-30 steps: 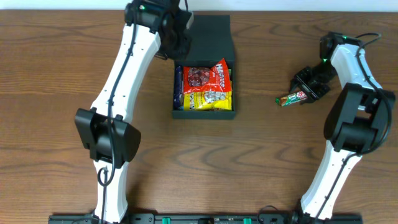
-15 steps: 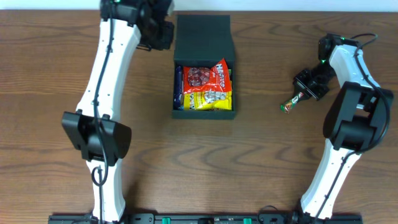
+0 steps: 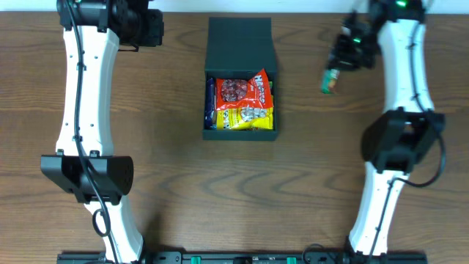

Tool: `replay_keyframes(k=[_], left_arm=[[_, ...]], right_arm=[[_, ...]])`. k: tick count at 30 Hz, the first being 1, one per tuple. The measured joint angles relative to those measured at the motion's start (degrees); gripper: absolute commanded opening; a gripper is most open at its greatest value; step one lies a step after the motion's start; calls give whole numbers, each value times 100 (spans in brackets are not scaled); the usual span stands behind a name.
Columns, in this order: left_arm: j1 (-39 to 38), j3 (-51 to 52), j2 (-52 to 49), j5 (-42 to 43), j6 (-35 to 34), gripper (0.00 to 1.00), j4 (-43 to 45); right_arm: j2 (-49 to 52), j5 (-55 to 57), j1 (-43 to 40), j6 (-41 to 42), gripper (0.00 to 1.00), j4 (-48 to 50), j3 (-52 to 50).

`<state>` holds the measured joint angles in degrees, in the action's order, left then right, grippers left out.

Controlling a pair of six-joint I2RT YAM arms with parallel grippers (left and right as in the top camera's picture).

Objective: Pack container
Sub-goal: 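Lift the KitKat bar and carry it left into the box, then release the KitKat in the box and withdraw the right gripper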

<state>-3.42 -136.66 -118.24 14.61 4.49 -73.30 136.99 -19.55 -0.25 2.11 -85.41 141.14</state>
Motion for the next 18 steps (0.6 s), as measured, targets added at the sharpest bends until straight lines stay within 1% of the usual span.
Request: replay_keyframes(k=[3,5,8,12,16,18], left_arm=[[0,0,2,2,0,17,0],[-2,0,0,2,4,20,2],[0,0,0,4,-4,22,2],[0,0,2,2,-2,21,0],[0,0,0,2,-2,22,0],[0,0,0,2,-2,24,0]], right_arm=[[0,-323,752,-249,1,24,101],[0,-509,1327,-341,1,133,57],[0,-649,2039,-417,1,470,-101],[0,-704,2562,-271,1,1010,-520],[0,-699,2798,295,1,1491,-1036],[0,-699,2813,608,1,1582,-1220]])
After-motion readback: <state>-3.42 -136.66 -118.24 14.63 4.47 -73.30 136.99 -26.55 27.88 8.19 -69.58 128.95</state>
